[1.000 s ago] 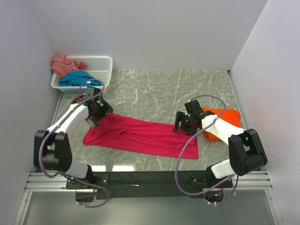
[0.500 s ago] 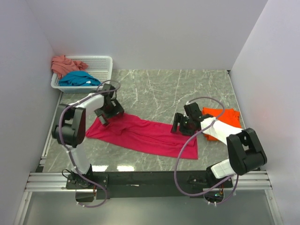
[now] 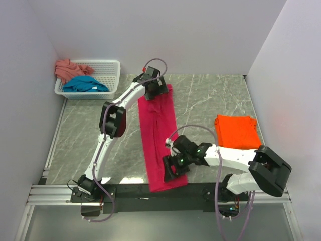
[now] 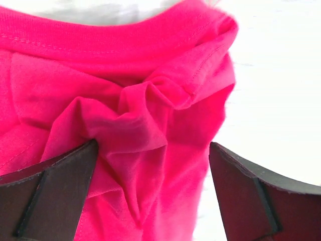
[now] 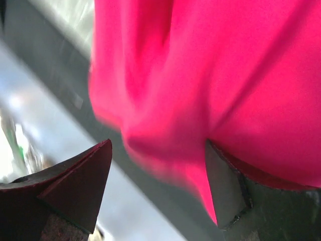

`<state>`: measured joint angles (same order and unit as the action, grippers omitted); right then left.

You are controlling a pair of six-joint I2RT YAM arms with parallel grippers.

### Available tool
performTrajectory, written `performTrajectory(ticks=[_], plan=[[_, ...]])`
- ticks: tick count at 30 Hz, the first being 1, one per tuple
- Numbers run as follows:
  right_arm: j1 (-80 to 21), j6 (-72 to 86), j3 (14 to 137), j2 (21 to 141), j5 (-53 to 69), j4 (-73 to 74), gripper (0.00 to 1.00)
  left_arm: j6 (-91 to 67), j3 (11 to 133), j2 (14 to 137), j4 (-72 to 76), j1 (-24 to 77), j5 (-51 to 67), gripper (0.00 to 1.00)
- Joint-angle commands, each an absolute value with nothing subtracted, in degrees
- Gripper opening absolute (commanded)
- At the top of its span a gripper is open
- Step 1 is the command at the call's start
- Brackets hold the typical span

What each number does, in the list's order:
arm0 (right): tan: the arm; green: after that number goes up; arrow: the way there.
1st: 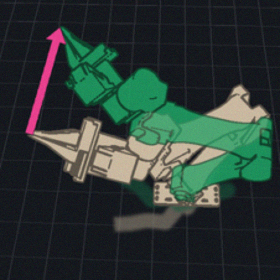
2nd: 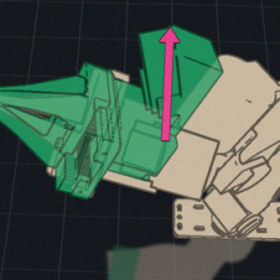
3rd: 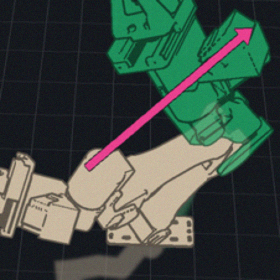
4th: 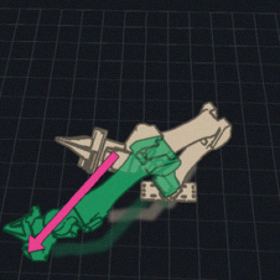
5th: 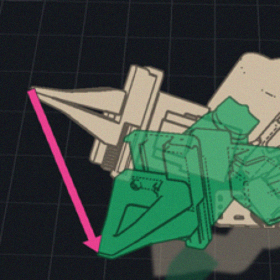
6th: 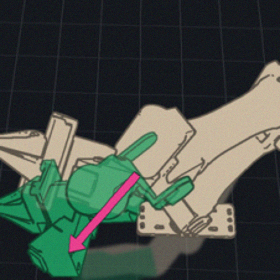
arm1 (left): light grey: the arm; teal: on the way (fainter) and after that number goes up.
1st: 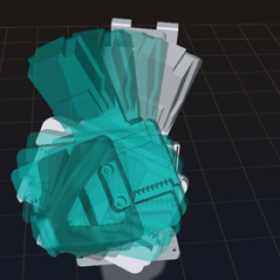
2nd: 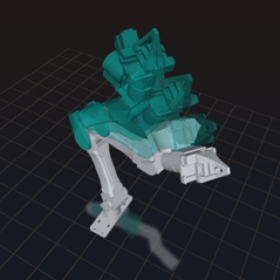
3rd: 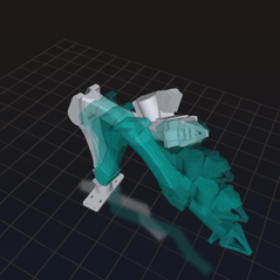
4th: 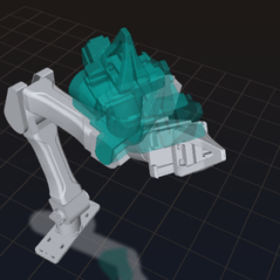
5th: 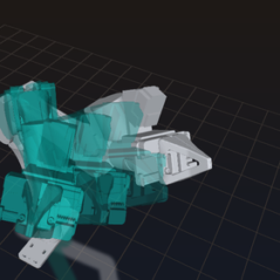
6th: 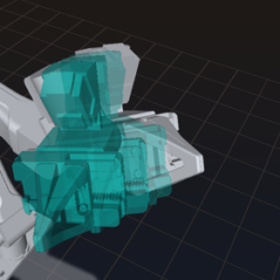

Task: Fold and stack the t-shirts
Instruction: Fold the tshirt

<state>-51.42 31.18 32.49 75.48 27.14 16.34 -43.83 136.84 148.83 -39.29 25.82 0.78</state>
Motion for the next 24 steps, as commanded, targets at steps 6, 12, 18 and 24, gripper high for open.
performTrajectory(ticks=[6,12,18,24], plan=[[-56.3,25.3,38.9,69.6,26.6,24.1,0.81,-47.9,134.5,150.6,-23.5,25.9,4.4,0.99],[-49.7,25.0,44.2,66.4,21.3,27.5,0.82,-44.9,138.7,147.0,-17.9,25.9,0.2,0.99],[-35.4,26.0,50.9,64.4,15.8,27.3,0.82,-41.8,134.4,137.1,-17.1,25.9,-3.3,0.99],[-31.3,30.7,54.3,71.2,14.9,22.2,0.82,-37.7,124.5,128.1,-23.4,25.7,-6.2,0.99]])
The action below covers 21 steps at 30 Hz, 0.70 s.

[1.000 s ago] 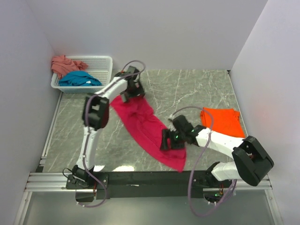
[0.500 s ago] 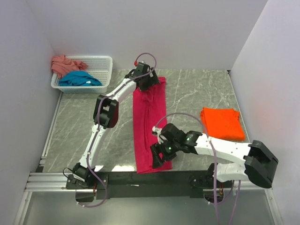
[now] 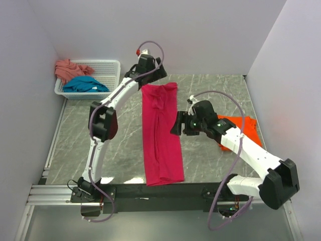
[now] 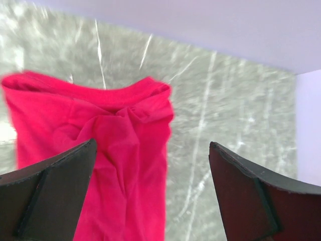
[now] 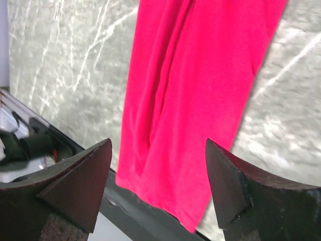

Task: Fold and stack the t-shirts
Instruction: Fold the tshirt

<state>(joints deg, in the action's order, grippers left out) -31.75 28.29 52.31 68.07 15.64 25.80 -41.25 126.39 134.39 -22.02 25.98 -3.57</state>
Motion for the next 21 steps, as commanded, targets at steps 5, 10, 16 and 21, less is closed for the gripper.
performTrajectory(ticks=[5,10,16,21], plan=[[-31.4,34.3,53.9,79.9,18.5,18.7,0.79,-35.5,124.3,130.4,-29.4,23.6,0.6,0.99],[-31.6,35.2,50.5,83.1,19.7,17.4,0.78,-33.8,124.0,134.3,-30.9,22.0,4.0,0.87],[-35.4,35.6,47.3,84.0,20.0,16.5,0.77,-32.8,124.4,138.9,-29.0,21.2,7.6,0.63],[-36.6,37.8,45.1,84.9,20.0,15.3,0.75,-32.3,128.9,144.7,-29.8,21.1,8.6,0.52]])
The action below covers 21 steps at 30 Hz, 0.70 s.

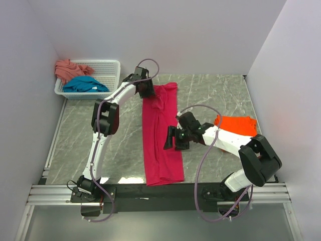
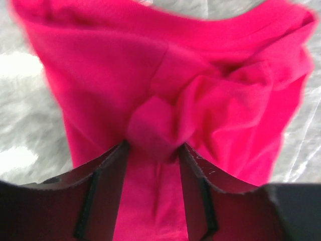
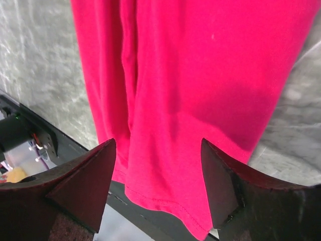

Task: Fold and stack the t-shirts
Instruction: Fold the tshirt

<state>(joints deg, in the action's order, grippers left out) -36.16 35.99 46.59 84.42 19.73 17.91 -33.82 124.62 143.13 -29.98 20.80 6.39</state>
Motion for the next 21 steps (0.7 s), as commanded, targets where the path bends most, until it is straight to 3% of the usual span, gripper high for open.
performTrajectory(ticks=[1,6,12,15,16,17,21], plan=[[-36.8,38.1,44.8,84.8,20.1,15.0,0.74,-32.4,129.9,145.4,-30.1,21.0,7.9,0.52],[-38.6,38.3,44.1,85.5,18.6,16.3,0.73,-33.4,126.4,143.9,-25.9,20.9,7.4,0.39],[-40.1,39.1,43.0,87.2,18.6,15.6,0.73,-33.7,125.2,141.9,-24.5,20.9,4.8,0.35],[-40.4,39.6,42.3,87.9,18.6,15.1,0.73,-33.8,126.6,142.5,-24.6,20.9,4.5,0.22],[-40.5,39.6,42.1,88.0,18.7,15.0,0.73,-33.8,127.0,142.6,-24.7,20.9,4.3,0.07],[-40.6,40.0,41.7,88.2,18.6,14.8,0.73,-33.8,127.3,142.9,-24.9,20.9,3.7,0.0],[-40.7,40.4,40.9,88.7,18.6,14.5,0.73,-33.3,127.2,141.4,-26.3,21.1,1.8,0.0]])
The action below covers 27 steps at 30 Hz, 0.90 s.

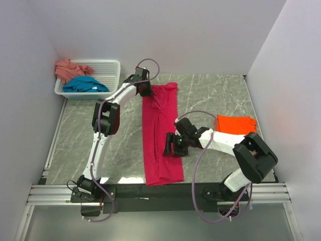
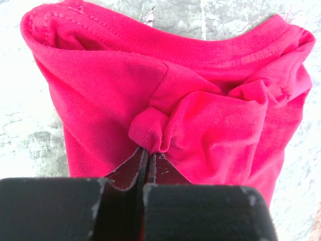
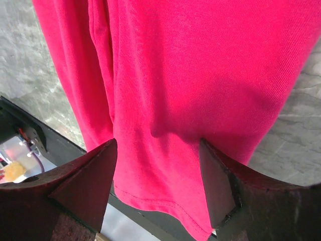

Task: Fold and stack the t-shirts
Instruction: Fold the tshirt

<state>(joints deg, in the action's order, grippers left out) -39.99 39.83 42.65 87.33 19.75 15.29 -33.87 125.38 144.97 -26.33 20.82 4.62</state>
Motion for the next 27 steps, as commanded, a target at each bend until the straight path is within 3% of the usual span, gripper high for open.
performTrajectory(ticks=[1,22,26,27], plan=[[-40.7,40.5,40.7,88.8,18.7,14.3,0.73,-33.0,126.8,140.2,-27.1,21.2,1.2,0.0],[-40.8,41.6,38.7,89.9,19.4,12.0,0.73,-26.9,137.3,140.7,-43.6,22.3,-8.0,0.04],[-40.8,42.1,38.1,89.6,19.4,11.3,0.73,-27.0,137.3,141.2,-42.4,22.3,-7.4,0.17],[-40.8,42.3,38.1,89.6,19.4,11.2,0.73,-26.9,137.3,141.3,-42.4,22.3,-6.4,0.37]])
